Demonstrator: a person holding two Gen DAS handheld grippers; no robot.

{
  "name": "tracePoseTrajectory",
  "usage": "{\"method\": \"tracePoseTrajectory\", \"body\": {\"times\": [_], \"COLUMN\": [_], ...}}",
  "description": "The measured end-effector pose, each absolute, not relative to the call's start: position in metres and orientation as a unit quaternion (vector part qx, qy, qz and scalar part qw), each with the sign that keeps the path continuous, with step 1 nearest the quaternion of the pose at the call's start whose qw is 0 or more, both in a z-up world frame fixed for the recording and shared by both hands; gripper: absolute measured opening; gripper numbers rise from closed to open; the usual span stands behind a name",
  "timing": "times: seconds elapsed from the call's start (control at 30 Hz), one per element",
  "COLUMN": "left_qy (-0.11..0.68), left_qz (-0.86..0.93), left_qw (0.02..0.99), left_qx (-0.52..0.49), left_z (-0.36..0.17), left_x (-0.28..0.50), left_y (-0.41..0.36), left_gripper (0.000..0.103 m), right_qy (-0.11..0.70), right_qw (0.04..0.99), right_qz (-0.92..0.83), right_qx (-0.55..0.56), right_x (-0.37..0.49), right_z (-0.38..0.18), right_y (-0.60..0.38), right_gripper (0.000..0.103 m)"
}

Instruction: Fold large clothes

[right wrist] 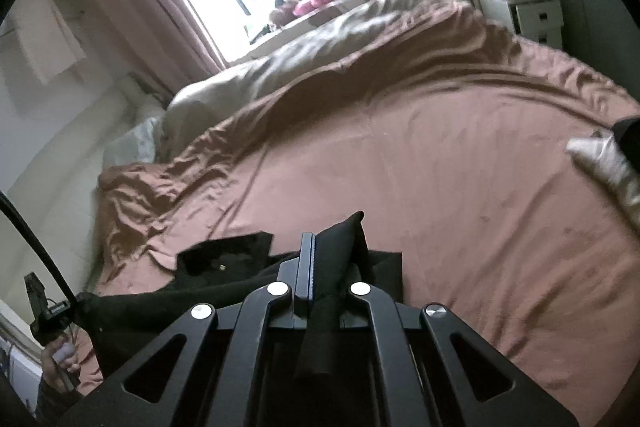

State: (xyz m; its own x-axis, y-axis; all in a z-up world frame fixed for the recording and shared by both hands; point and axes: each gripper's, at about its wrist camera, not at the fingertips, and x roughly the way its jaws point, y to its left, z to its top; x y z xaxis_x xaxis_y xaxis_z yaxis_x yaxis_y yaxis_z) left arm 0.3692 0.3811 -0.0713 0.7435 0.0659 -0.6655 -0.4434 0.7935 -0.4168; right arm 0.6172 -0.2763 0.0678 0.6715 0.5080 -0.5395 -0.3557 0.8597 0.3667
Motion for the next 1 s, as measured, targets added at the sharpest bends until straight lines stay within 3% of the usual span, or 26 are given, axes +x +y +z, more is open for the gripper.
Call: {"method": "tracePoseTrajectory", "body": {"times": [0.2, 0.27, 0.3, 0.33, 0.37, 0.4, 0.43, 0.7, 1.0], "left_qy": [0.365, 0.372, 0.370, 0.366, 0.356, 0.341, 0.333, 0.342, 0.454], "left_qz": [0.145, 0.134, 0.126, 0.124, 0.126, 0.131, 0.133, 0.147, 0.156], "left_qw": [0.863, 0.858, 0.859, 0.860, 0.866, 0.874, 0.878, 0.896, 0.866], "left_qx": [-0.316, -0.326, -0.332, -0.333, -0.328, -0.321, -0.316, -0.242, -0.141], "left_z": [-0.112, -0.114, -0.111, -0.108, -0.102, -0.093, -0.088, -0.069, -0.110], "left_x": [0.384, 0.387, 0.386, 0.385, 0.382, 0.376, 0.374, 0.353, 0.354], "left_y": [0.391, 0.392, 0.393, 0.393, 0.392, 0.391, 0.389, 0.370, 0.358], "left_gripper": [0.011, 0.027, 0.033, 0.053, 0.072, 0.080, 0.090, 0.091, 0.089], "right_qy": [0.366, 0.385, 0.387, 0.386, 0.382, 0.376, 0.370, 0.382, 0.429], "right_qw": [0.897, 0.888, 0.887, 0.887, 0.887, 0.888, 0.891, 0.892, 0.878], "right_qz": [0.224, 0.230, 0.229, 0.231, 0.238, 0.243, 0.243, 0.240, 0.196], "right_qx": [0.105, 0.101, 0.100, 0.100, 0.102, 0.103, 0.103, 0.042, -0.082], "right_x": [0.644, 0.647, 0.650, 0.651, 0.649, 0.647, 0.646, 0.630, 0.634], "right_z": [0.056, 0.059, 0.062, 0.067, 0.072, 0.077, 0.079, 0.088, 0.064], "right_y": [-0.259, -0.255, -0.254, -0.254, -0.254, -0.256, -0.259, -0.256, -0.217], "right_gripper": [0.002, 0.006, 0.015, 0.023, 0.051, 0.082, 0.087, 0.087, 0.087]}}
